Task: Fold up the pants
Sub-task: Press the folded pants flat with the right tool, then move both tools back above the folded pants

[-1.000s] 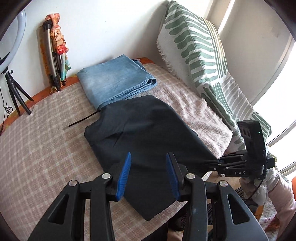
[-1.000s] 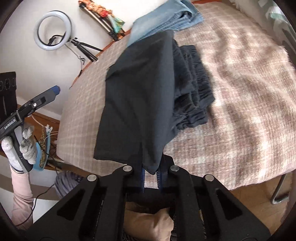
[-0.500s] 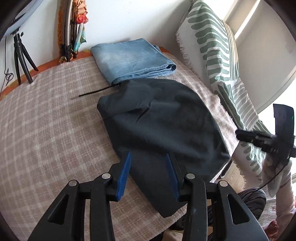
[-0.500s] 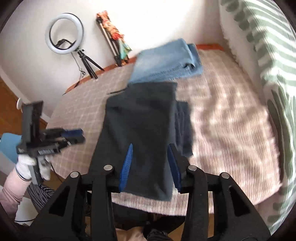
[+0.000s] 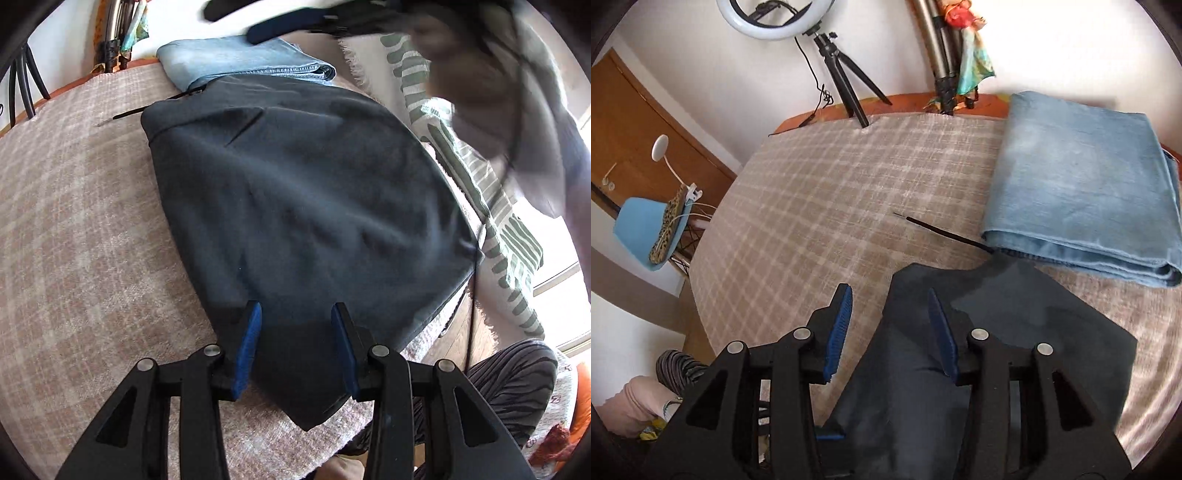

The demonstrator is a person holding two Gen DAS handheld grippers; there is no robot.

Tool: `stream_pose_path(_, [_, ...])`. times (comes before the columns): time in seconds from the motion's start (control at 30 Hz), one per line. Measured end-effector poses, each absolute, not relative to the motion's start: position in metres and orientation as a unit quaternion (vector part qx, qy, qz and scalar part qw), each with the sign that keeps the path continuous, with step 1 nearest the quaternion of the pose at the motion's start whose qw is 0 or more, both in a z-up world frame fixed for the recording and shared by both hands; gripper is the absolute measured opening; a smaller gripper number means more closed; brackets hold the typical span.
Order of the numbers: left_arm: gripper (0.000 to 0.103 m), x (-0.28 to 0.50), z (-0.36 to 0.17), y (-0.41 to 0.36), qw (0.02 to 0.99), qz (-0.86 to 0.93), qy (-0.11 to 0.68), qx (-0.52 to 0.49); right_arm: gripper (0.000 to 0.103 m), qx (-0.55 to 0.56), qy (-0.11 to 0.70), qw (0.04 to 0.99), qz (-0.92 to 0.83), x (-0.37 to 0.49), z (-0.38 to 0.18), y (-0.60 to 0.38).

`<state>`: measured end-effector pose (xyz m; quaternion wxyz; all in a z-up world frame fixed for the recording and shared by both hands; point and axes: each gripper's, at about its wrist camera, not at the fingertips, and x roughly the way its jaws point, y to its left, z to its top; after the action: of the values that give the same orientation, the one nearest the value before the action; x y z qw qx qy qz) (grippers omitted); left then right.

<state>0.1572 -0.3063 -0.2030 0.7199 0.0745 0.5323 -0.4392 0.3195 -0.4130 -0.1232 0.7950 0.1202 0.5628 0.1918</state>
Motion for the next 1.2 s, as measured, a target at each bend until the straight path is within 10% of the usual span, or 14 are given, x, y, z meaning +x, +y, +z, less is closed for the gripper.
stream_pose_path(0.33, [0.037, 0.138, -0.205, -0.315, 0.721, -0.468, 0.497, 0.118, 0.045, 0.035, 0.624, 0.754, 0.201, 0.366, -0.182, -0.374])
stream_pose_path(0.47, [0.037, 0.139, -0.207, -0.311, 0.717, -0.477, 0.497, 0.108, 0.009, -0.012, 0.628, 0.749, 0.211, 0.362, -0.187, -0.356])
stream_pose_path(0.83, [0.037, 0.133, -0.206, -0.301, 0.722, -0.488, 0.478, 0.111, 0.004, 0.006, 0.6, 0.79, 0.126, 0.367, -0.188, -0.368])
stream_pose_path(1.0, [0.037, 0.137, -0.204, -0.298, 0.714, -0.488, 0.494, 0.083, 0.048, 0.108, 0.549, 0.822, 0.107, 0.334, -0.145, -0.416])
stream_pose_path(1.2, [0.043, 0.161, -0.189, -0.282, 0.727, -0.473, 0.495, 0.048, 0.075, 0.173, 0.508, 0.84, 0.081, 0.258, -0.113, -0.487])
